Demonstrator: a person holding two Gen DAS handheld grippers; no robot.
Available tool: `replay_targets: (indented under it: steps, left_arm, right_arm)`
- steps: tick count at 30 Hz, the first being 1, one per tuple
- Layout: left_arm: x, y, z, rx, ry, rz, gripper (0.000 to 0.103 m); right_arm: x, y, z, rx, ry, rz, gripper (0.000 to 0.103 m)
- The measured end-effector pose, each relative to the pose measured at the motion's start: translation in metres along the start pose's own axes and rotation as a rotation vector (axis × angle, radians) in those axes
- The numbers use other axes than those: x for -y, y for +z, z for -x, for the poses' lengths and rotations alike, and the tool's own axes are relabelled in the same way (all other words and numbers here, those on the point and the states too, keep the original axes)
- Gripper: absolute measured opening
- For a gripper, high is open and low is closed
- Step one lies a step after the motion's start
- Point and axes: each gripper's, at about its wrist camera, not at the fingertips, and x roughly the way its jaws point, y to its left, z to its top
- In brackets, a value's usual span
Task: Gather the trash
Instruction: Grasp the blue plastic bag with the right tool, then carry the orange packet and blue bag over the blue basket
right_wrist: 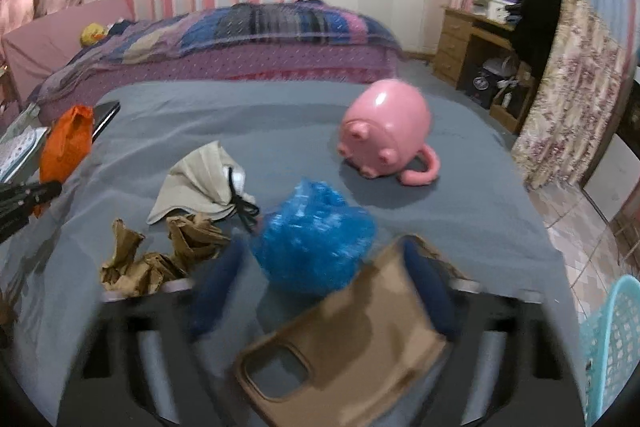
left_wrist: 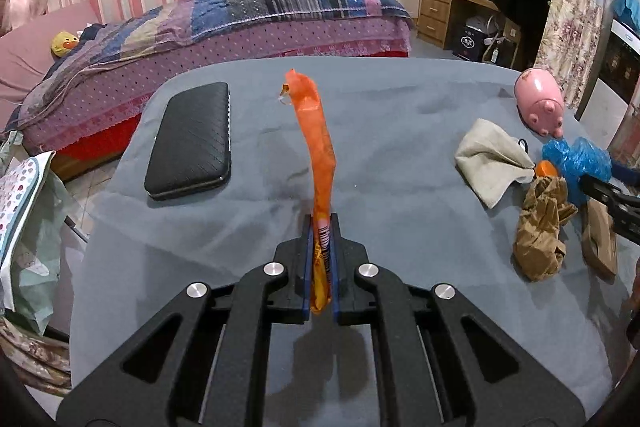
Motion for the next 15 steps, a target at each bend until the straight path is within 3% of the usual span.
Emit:
replay_targets:
  steps: [3,8,15]
  left_arm:
    - [0.004,0.003,0.002,0.003,0.015,-0.006,0.005]
    - [0.016,0.010,0.020,0.045,0.022,-0.027,0.005]
    - [0.055,0.014,0.051,0.111,-0.029,-0.064,0.005]
  right_arm:
    - [-0.003,0.003,0.001,-0.006,0.006,0.039,0.028]
    - [0.022,0.006,0.050,0.101,-0.009,-0.033,0.027]
    - [0.069,-0.032,0.104,0.091,-0.183,-0.094,0.027]
